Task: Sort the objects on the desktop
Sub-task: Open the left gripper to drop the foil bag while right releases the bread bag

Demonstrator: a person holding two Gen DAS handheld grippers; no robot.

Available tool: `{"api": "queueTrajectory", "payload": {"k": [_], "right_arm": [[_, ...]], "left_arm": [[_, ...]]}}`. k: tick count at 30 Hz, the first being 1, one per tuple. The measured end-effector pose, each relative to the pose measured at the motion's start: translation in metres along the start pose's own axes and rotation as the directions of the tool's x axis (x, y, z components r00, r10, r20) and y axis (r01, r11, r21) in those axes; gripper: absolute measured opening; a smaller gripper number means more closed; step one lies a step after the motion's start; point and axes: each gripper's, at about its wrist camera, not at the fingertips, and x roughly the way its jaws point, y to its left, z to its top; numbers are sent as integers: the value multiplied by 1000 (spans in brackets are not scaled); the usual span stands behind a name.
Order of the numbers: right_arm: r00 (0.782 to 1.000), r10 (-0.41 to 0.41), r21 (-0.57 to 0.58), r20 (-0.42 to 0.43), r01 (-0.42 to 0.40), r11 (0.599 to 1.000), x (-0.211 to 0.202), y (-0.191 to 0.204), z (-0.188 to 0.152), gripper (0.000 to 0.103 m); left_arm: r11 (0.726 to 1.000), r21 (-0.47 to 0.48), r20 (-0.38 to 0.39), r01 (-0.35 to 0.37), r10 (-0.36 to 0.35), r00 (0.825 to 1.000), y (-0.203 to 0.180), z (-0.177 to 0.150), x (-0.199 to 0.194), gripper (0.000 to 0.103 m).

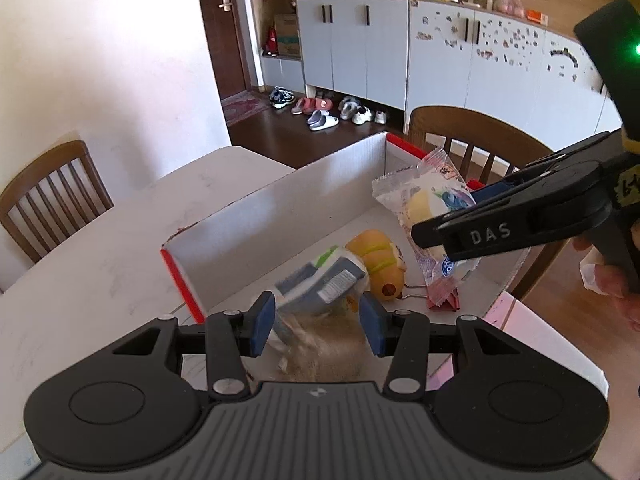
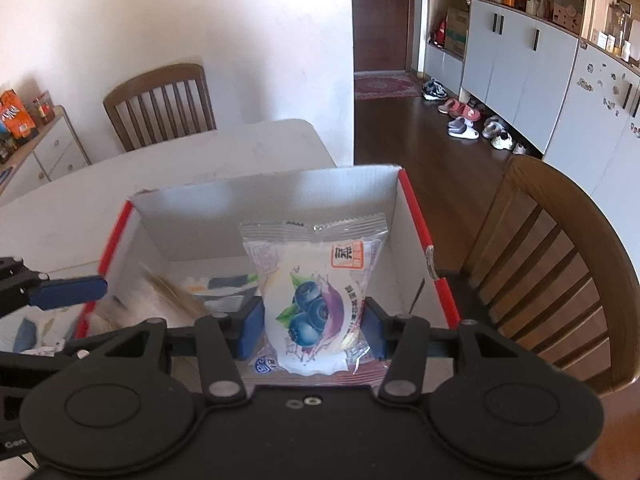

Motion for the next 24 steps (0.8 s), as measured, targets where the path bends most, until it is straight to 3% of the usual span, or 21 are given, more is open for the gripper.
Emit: {"api": "queueTrajectory", "payload": {"k": [7, 24], "right_arm": [[998, -2, -21, -69, 1, 1000, 28, -2, -11, 51], [994, 34, -70, -100, -41, 997, 46, 8, -14, 57]], "left_arm": [[1000, 20, -56, 1, 0, 998, -1, -1, 17, 45], [999, 43, -144, -9, 15, 989, -4, -13, 37, 45]]}}
